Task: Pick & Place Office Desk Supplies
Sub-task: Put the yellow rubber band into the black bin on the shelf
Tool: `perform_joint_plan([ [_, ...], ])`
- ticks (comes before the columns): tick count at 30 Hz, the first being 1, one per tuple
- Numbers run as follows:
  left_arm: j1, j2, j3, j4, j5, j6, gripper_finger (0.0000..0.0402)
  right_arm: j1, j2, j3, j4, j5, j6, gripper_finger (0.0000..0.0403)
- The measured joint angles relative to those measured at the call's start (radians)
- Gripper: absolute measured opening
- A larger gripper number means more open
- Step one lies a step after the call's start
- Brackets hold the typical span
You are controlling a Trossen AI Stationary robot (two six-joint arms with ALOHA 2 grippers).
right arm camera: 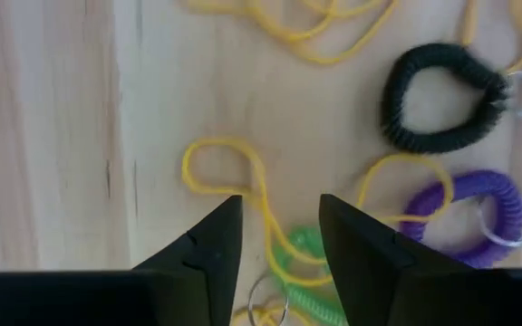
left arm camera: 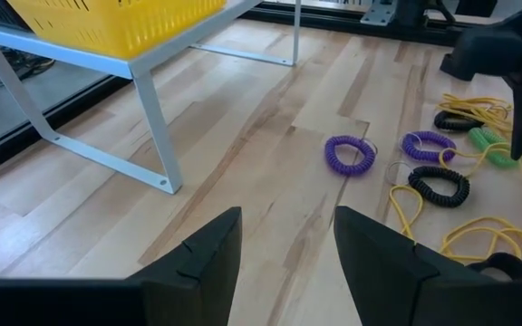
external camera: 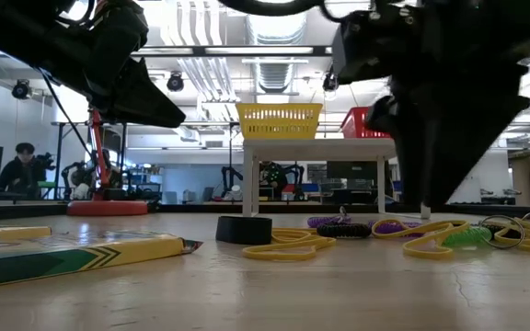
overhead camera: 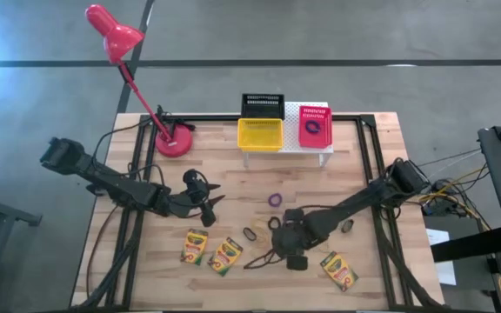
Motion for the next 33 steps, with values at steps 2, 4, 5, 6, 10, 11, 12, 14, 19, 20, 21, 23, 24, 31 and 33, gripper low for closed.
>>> perform_joint_plan([
  [2,0.000,0.000,0.000,-0.001,0.004,-0.005,0.0179,0.002,0.000,-0.018,0.007,-0.004,-0.044,0.0129],
  [4,0.000,0.000,0.000,-0.001,0.011,-0.008,0.0179,0.003,0.000,-0.043,0.047,-0.005,-0.088,0.0119],
  [5,0.000,0.000,0.000,-0.001,0.016,-0.009,0.0179,0.003,0.000,-0.059,0.074,-0.004,-0.110,0.0114],
  [6,0.000,0.000,0.000,-0.001,0.020,-0.012,0.0179,0.003,0.000,-0.074,0.101,-0.004,-0.126,0.0109],
  [10,0.000,0.000,0.000,-0.001,0.023,-0.015,0.0179,0.002,0.000,-0.122,0.168,0.016,-0.137,0.0090],
  [11,0.000,0.000,0.000,-0.001,0.023,-0.015,0.0179,0.001,0.000,-0.129,0.175,0.016,-0.137,0.0084],
  [12,0.000,0.000,0.000,-0.001,0.023,-0.017,0.0179,0.002,-0.001,-0.135,0.180,0.017,-0.138,0.0077],
  [14,0.000,0.000,0.000,-0.001,0.023,-0.019,0.0179,0.002,-0.003,-0.143,0.185,0.018,-0.129,0.0060],
  [19,0.000,0.000,0.000,-0.001,0.023,-0.026,0.0179,0.002,-0.003,-0.146,0.216,0.004,-0.126,0.0016],
  [20,0.000,0.000,0.000,-0.001,0.023,-0.026,0.0179,0.002,-0.002,-0.140,0.221,0.003,-0.126,0.0012],
  [21,0.000,0.000,0.000,-0.001,0.023,-0.026,0.0179,0.002,0.001,-0.129,0.226,0.004,-0.126,0.0011],
  [23,0.000,0.000,0.000,-0.001,0.023,-0.026,0.0179,-0.001,0.004,-0.103,0.251,0.010,-0.131,0.0009],
  [24,0.000,0.000,0.000,-0.001,0.023,-0.026,0.0179,-0.002,0.002,-0.089,0.251,0.019,-0.139,0.0009],
  [31,0.000,0.000,0.000,-0.001,0.027,-0.026,0.0179,-0.057,-0.071,0.018,0.275,0.172,-0.313,0.0009],
  [33,0.000,0.000,0.000,0.000,0.027,-0.026,0.0179,-0.087,-0.102,0.054,0.279,0.202,-0.377,0.0009],
])
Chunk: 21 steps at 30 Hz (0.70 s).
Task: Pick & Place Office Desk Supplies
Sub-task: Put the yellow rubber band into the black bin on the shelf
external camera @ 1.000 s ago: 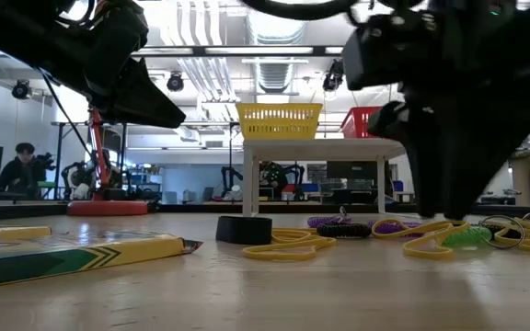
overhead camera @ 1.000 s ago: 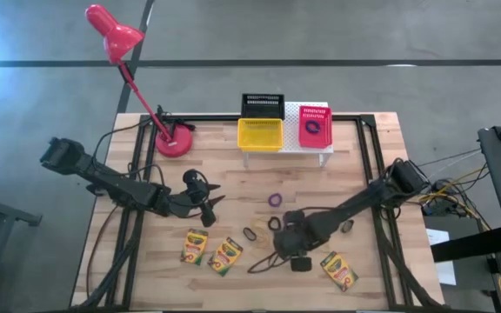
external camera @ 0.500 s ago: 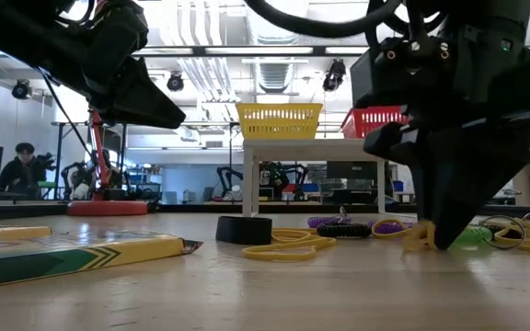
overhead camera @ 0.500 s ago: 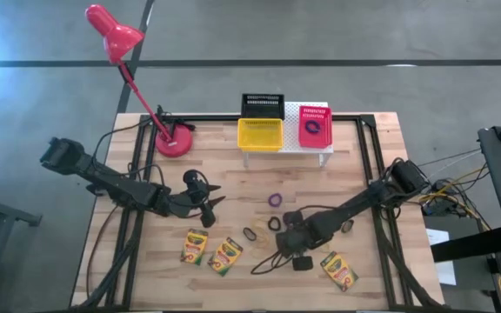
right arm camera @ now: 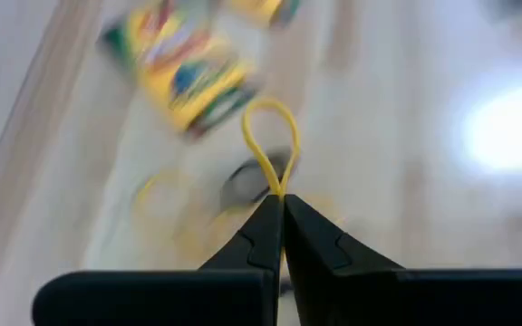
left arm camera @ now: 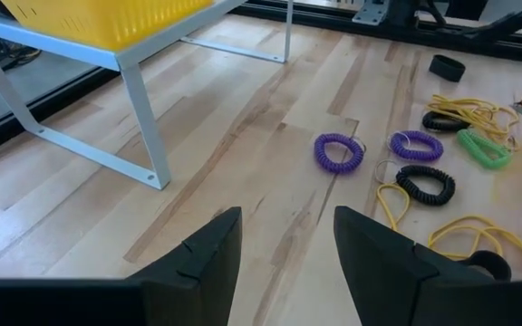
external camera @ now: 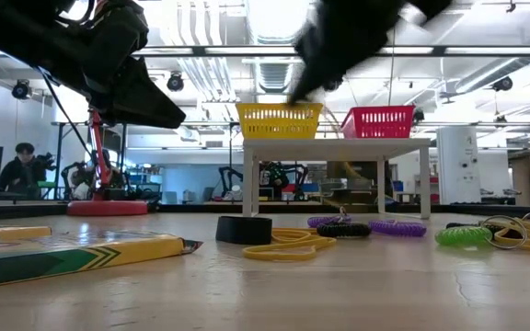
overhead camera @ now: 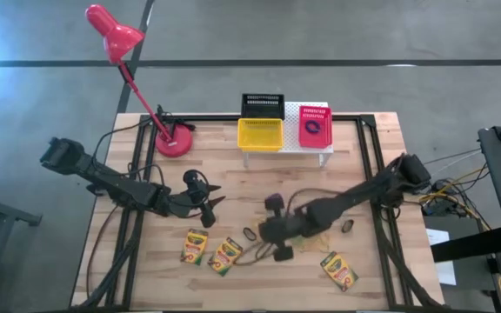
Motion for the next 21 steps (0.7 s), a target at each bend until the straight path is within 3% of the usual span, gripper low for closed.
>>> perform_joint_plan([
  [13,0.011,0.000,0.000,0.020,-0.069,0.133,0.0179,-0.328,-0.073,0.268,0.015,0.007,-0.507,0.0009],
  [21,0.059,0.000,0.000,0.023,-0.099,0.158,0.0179,-0.583,-0.070,0.384,0.022,-0.004,-0.598,0.0009],
])
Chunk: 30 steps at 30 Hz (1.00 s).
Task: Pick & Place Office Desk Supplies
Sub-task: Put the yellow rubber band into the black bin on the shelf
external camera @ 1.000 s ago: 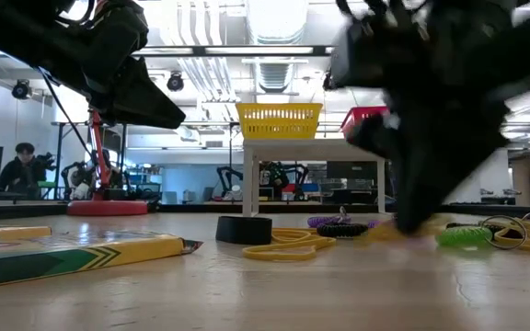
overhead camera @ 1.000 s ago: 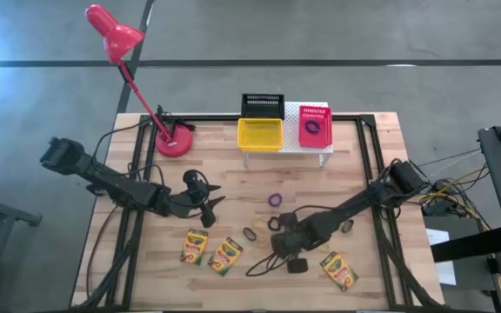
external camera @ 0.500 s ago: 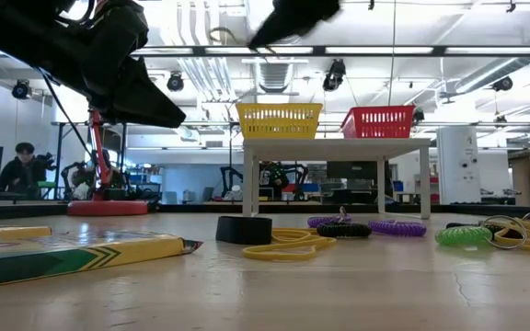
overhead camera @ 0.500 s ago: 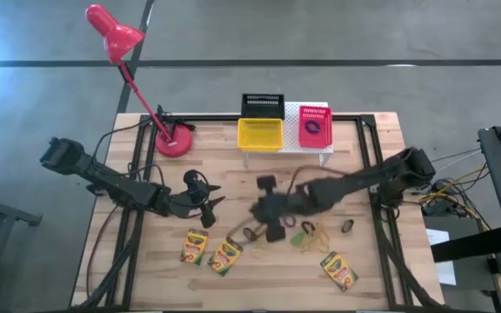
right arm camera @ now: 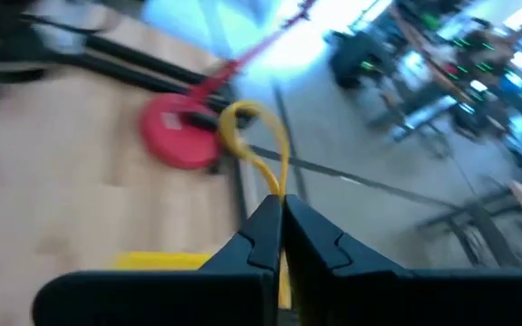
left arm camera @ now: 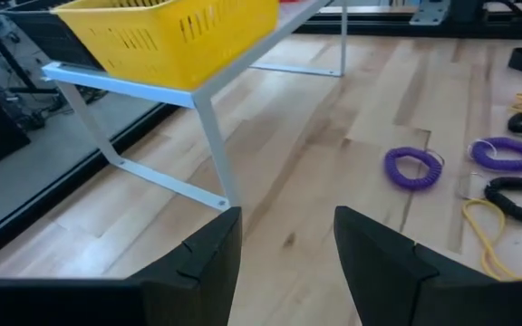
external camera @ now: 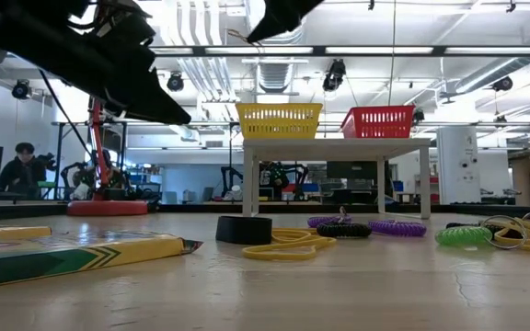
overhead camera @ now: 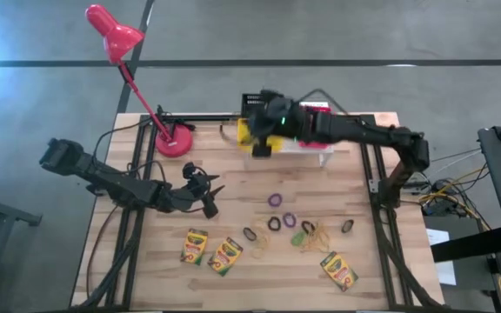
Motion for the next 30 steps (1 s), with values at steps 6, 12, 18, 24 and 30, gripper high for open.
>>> perform_joint_plan([
  [6,0.001,0.000,0.000,-0.002,0.015,0.000,0.0179,-0.168,0.000,0.006,0.001,-0.008,0.037,0.0008],
  [12,0.001,0.000,0.000,-0.005,0.035,-0.024,0.0179,-0.290,0.000,-0.073,-0.004,-0.150,0.135,0.0008],
  [18,0.001,0.000,0.000,-0.005,0.035,-0.027,0.0179,-0.331,0.001,-0.148,-0.004,-0.183,0.176,0.0008],
  [24,0.001,0.000,0.000,-0.005,0.035,-0.026,0.0179,-0.332,0.001,-0.176,-0.002,-0.184,0.218,0.0008],
  [30,0.001,0.000,0.000,-0.005,0.035,-0.026,0.0179,-0.334,0.000,-0.211,-0.004,-0.184,0.263,0.0011],
])
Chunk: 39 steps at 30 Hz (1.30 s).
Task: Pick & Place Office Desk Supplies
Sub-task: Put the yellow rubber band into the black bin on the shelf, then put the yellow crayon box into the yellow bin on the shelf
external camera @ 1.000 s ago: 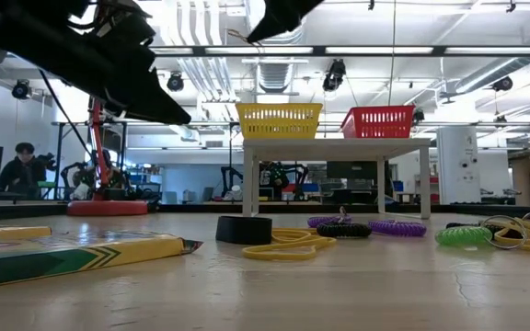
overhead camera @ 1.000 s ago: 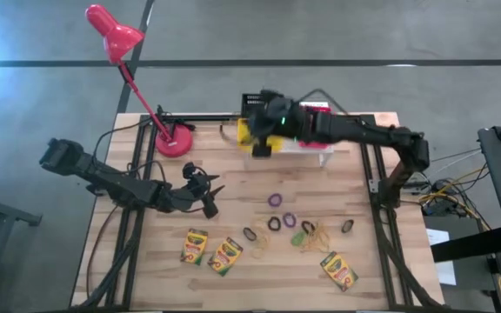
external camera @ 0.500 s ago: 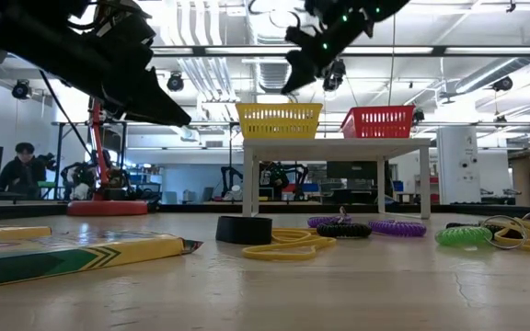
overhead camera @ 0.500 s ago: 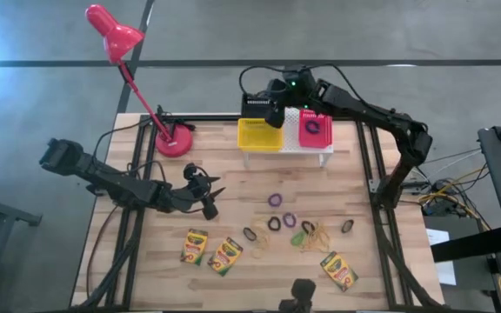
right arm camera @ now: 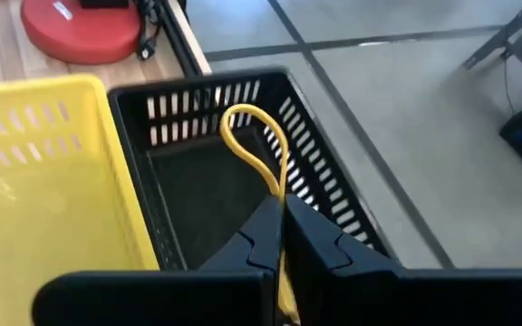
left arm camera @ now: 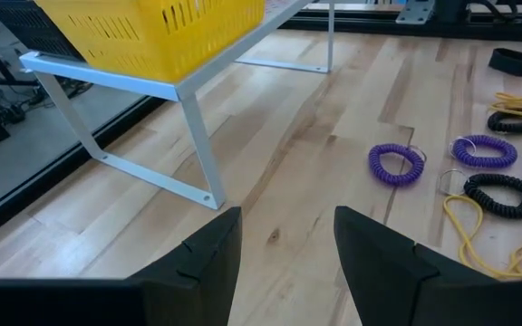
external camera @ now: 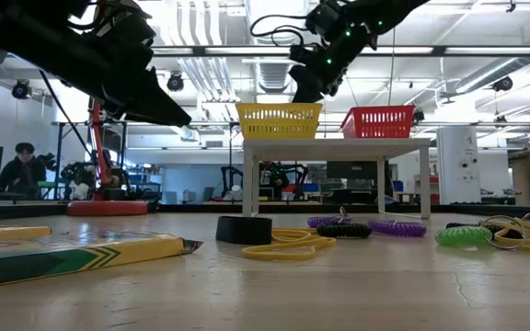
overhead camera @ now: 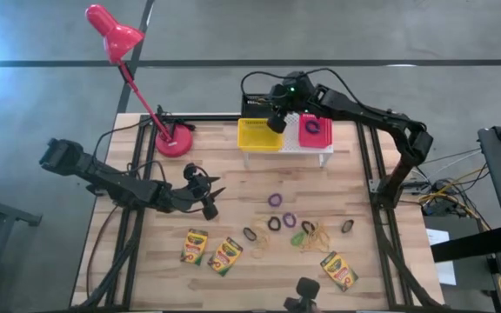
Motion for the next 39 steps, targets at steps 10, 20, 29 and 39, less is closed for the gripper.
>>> perform_joint_plan([
  [10,0.000,0.000,0.000,0.000,0.000,0.000,0.0179,-0.003,0.000,-0.024,0.004,-0.001,0.015,0.0092],
  [20,0.000,0.000,0.000,0.000,0.000,0.000,0.0179,0.099,-0.074,0.053,-0.009,0.000,0.113,0.0126],
  [29,0.000,0.000,0.000,0.000,0.003,-0.013,0.0179,0.399,-0.194,-0.045,-0.004,0.001,0.131,0.0095],
  [39,-0.001,0.000,0.000,0.000,0.006,-0.033,0.0179,0.695,-0.230,-0.421,0.350,0.053,0.303,0.0061],
])
